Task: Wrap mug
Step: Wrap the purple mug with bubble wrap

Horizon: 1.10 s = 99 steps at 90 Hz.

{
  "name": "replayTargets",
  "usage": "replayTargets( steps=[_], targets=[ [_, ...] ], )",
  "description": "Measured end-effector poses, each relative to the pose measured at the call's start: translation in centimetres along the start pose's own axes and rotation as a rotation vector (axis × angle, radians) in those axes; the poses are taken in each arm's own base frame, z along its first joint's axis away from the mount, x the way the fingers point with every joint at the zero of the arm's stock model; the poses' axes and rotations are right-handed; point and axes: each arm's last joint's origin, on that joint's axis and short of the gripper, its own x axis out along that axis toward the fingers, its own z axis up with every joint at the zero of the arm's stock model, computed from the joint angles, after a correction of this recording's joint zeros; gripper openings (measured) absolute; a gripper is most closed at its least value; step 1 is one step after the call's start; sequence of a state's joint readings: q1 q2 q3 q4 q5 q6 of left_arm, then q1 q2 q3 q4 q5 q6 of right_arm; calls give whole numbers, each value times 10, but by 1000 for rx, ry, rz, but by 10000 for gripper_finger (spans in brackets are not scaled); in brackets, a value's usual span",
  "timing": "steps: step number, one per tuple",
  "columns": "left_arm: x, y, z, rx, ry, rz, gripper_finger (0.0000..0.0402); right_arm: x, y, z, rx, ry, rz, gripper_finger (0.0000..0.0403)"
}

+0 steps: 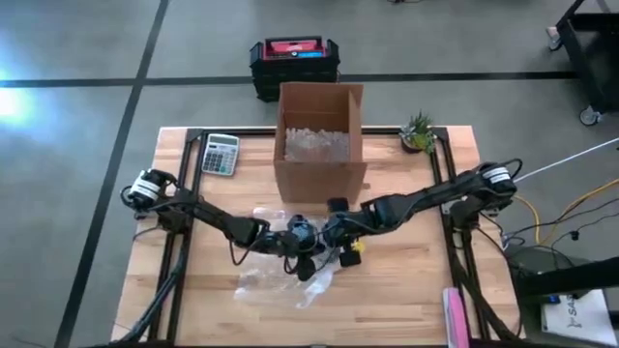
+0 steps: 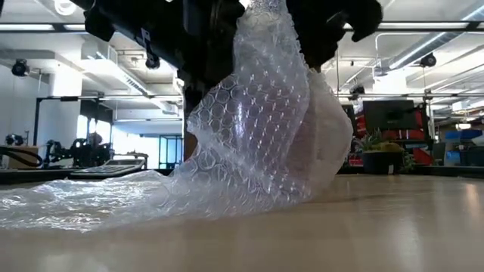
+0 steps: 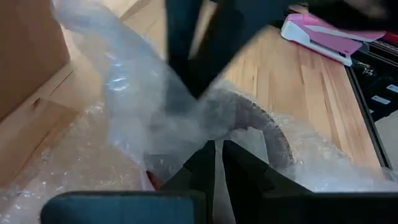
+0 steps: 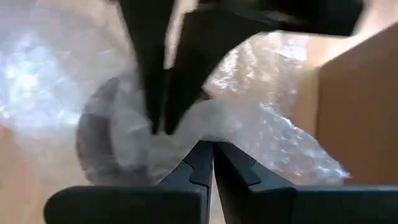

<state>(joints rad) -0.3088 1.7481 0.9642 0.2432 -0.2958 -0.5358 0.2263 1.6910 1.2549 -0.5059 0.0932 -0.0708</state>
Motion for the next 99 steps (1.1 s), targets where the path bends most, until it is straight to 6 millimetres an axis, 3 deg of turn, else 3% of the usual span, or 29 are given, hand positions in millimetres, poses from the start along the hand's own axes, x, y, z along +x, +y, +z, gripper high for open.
replayTargets(
  steps=[19,40,49,62,83,94,99],
  targets=[
    [0,0,0,3,2,-1,20,6,20,2,-24,-15,50,0],
    [-3,-1,3,3,7,-7,20,16,24,-3,-7,-4,57,0],
    [-11,-5,9,9,33,0,20,18,25,-4,-10,-12,60,0],
    [-38,-22,26,17,86,15,20,19,25,-6,-26,0,70,0],
    [-61,-51,-2,25,175,-45,20,19,25,-6,-43,-1,67,0],
    [-52,-61,-23,31,125,-68,20,19,25,-6,-49,-5,63,0],
    [-44,-64,-24,26,57,-100,20,19,25,-6,-54,-5,63,0]
  ],
)
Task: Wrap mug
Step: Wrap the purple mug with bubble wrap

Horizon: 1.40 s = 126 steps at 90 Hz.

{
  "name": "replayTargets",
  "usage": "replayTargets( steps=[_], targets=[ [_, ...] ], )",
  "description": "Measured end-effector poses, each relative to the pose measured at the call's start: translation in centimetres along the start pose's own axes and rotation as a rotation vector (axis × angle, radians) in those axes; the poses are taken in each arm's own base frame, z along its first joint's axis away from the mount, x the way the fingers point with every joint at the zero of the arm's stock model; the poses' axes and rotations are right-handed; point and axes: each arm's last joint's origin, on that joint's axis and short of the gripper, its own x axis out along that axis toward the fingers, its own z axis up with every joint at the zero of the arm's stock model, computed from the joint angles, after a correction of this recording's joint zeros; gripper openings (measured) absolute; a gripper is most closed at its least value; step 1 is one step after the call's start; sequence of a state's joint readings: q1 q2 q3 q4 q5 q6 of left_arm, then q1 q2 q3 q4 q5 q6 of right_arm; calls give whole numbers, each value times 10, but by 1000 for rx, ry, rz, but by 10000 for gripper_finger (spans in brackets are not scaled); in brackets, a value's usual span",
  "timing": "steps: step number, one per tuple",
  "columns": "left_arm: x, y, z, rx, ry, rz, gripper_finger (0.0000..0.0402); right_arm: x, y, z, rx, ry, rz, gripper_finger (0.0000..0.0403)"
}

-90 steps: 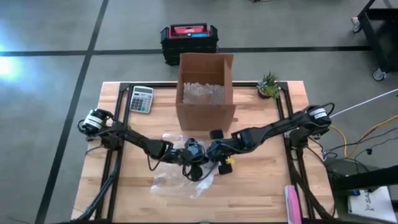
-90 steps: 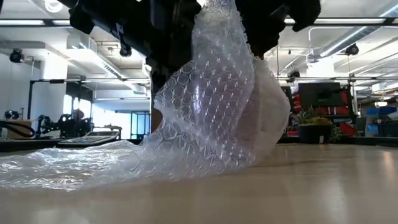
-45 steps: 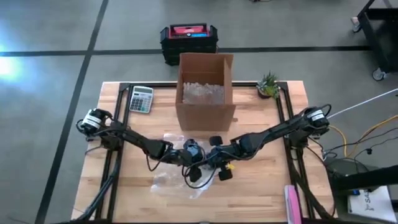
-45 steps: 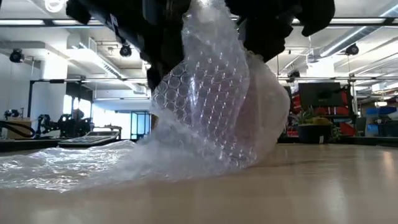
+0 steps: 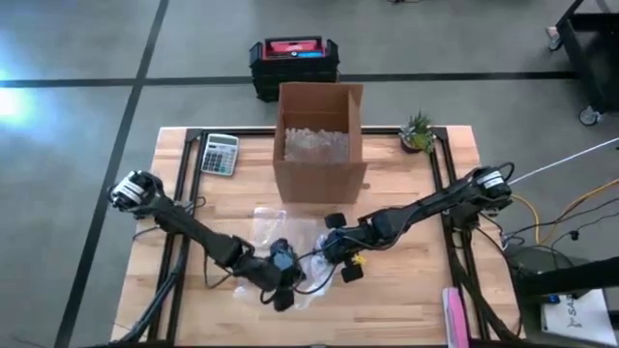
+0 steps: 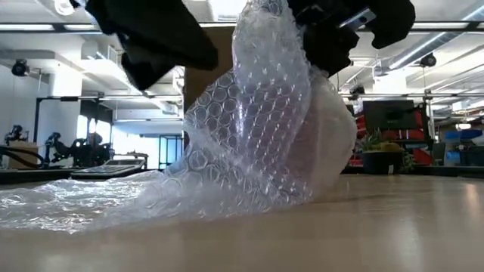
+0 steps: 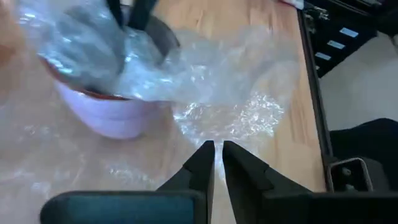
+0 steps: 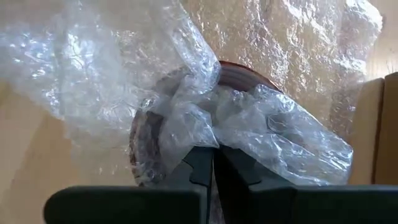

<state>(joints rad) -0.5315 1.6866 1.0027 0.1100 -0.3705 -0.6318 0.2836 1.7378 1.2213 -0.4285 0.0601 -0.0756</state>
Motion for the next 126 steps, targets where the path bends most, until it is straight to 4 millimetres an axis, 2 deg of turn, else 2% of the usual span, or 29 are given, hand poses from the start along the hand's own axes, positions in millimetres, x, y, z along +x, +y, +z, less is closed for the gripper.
replayTargets(
  steps=[9,17,40,50,65,73,79,94,104,112,126],
  targets=[
    [12,0,9,7,-121,-42,20,0,0,0,-5,1,0,0],
    [23,7,11,16,-151,-24,20,0,0,0,-6,1,0,0],
    [24,27,30,11,-220,70,20,0,0,-1,-9,4,0,0],
    [33,41,30,-17,-196,107,20,-2,0,0,-18,18,1,0],
    [53,51,15,-48,-147,123,20,-25,-2,12,-19,120,10,0],
    [55,51,13,-47,-132,112,20,-45,-4,24,-10,118,10,0],
    [55,51,12,-46,-125,109,20,-49,-5,29,-9,102,7,0],
    [55,52,11,-39,-115,109,20,-40,-5,37,7,9,20,0],
    [48,50,15,-38,-109,104,20,-16,-2,23,19,95,30,0],
    [40,48,19,-36,-110,89,20,-7,-1,16,32,128,30,0],
    [15,37,38,-46,-154,51,20,15,1,2,30,217,40,0]
  ],
)
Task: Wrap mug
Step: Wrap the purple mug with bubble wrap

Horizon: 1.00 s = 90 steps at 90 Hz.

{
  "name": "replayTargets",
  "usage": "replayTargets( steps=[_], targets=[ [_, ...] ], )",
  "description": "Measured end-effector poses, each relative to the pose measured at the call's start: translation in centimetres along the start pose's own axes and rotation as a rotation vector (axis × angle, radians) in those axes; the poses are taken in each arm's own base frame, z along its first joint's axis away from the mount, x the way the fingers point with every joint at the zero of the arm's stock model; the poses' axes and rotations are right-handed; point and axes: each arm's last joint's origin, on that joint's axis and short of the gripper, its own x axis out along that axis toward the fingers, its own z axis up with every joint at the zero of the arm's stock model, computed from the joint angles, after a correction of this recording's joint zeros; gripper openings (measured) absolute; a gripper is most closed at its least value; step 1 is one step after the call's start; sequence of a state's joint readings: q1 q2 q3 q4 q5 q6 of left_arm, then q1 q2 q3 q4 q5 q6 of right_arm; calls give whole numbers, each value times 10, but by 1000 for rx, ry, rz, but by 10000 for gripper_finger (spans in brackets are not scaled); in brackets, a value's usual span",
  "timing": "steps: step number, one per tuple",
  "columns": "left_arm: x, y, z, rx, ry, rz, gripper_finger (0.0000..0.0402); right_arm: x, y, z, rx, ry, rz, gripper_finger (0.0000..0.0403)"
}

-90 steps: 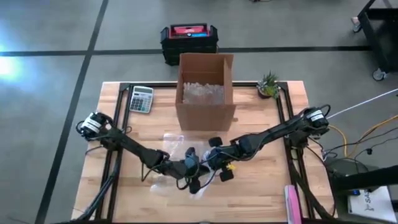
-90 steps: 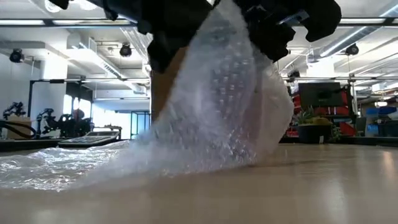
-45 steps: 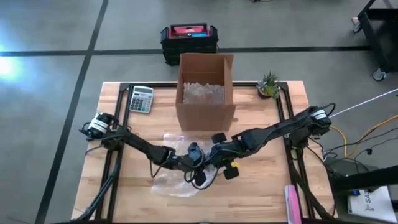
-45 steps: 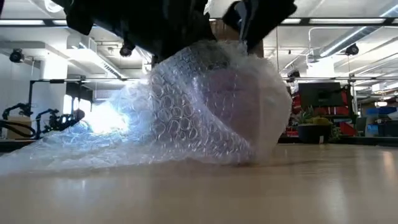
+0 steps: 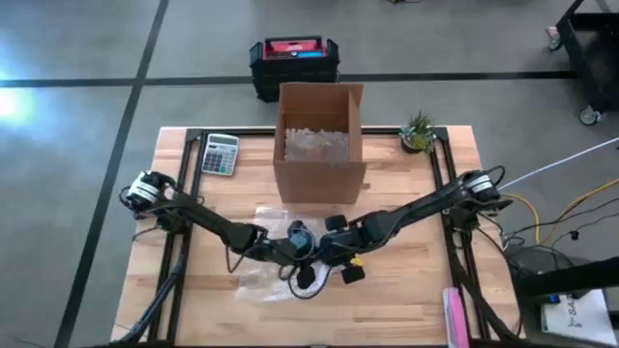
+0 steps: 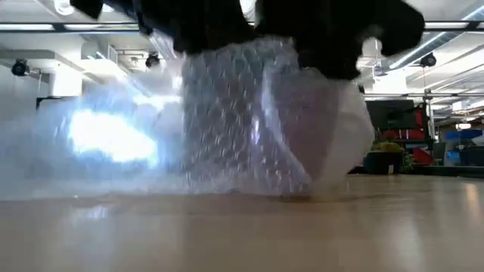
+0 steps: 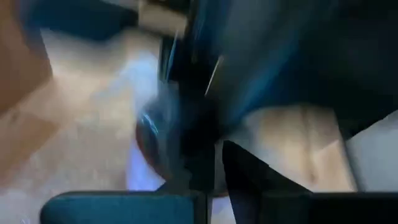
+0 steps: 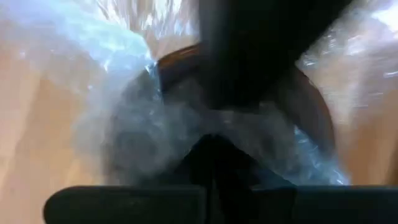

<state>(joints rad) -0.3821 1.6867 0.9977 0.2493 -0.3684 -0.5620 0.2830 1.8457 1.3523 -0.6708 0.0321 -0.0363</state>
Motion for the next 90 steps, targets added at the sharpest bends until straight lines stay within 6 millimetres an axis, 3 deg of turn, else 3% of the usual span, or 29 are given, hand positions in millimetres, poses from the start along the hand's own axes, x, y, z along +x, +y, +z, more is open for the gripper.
replayTargets(
  steps=[19,39,54,72,82,90],
  targets=[
    [-10,-6,3,8,5,-18,20,7,0,4,-19,-27,-2,0],
    [19,2,-18,-8,10,-11,20,-7,-4,11,-23,-88,-12,0],
    [31,7,-28,-28,21,17,20,-11,-3,11,-28,-69,-5,0],
    [34,10,-31,-35,35,41,20,-61,-5,17,-31,-58,-14,0],
    [34,12,-33,-24,44,51,20,-86,-10,9,-18,-49,-47,0],
    [34,12,-33,-19,43,51,20,-90,-19,-5,18,-16,-120,0]
  ],
)
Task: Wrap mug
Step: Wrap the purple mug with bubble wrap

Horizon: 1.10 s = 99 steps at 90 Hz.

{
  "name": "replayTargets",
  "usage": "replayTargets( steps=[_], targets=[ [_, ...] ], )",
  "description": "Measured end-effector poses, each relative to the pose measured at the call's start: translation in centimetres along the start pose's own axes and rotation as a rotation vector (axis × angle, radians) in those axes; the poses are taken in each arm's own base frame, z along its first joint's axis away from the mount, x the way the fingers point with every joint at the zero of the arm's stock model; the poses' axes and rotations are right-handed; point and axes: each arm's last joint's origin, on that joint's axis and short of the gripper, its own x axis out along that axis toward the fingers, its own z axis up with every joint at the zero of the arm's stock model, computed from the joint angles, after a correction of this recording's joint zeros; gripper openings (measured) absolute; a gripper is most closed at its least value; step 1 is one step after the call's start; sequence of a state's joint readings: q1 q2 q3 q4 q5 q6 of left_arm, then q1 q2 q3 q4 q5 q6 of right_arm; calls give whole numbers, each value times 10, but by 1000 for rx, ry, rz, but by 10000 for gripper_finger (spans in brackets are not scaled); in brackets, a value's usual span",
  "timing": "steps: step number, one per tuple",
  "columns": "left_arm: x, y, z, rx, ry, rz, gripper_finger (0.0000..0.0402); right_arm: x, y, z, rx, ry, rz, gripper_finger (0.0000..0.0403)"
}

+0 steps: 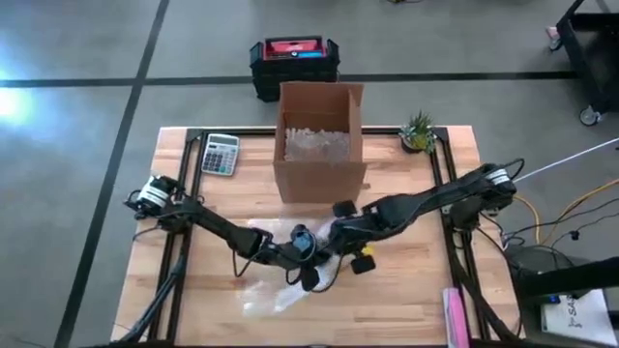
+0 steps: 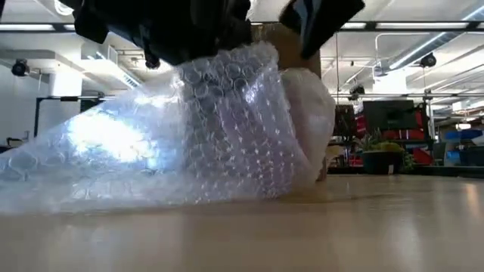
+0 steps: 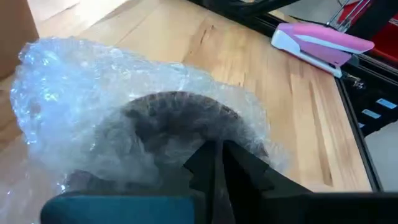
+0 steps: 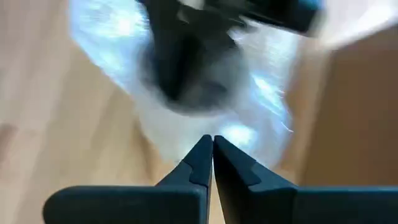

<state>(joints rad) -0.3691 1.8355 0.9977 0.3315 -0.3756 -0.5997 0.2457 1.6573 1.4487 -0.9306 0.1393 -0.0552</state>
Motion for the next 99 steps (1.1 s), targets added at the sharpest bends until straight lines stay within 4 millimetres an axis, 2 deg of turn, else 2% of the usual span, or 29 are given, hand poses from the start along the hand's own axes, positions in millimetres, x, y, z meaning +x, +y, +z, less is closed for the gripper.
replayTargets(
  steps=[14,21,31,42,66,76,90,99],
  targets=[
    [-1,0,1,11,-7,-5,20,25,-11,-16,26,19,-78,0],
    [-1,0,1,10,-9,-7,20,35,-12,-11,21,-90,-88,0],
    [-1,-1,1,9,-10,-8,20,38,-11,-3,-4,-204,-94,0],
    [-1,0,2,7,-14,-9,20,39,-8,1,-4,-265,13,0],
    [-1,1,6,-5,-27,-9,20,68,6,-3,-18,-185,65,0],
    [-11,-2,15,-9,-37,-25,20,77,12,-8,-34,-131,79,0],
    [-35,-5,36,-15,-65,-34,20,78,14,-7,-41,-140,83,0],
    [-36,0,39,11,-65,10,20,78,14,-7,-50,-138,81,0]
  ],
)
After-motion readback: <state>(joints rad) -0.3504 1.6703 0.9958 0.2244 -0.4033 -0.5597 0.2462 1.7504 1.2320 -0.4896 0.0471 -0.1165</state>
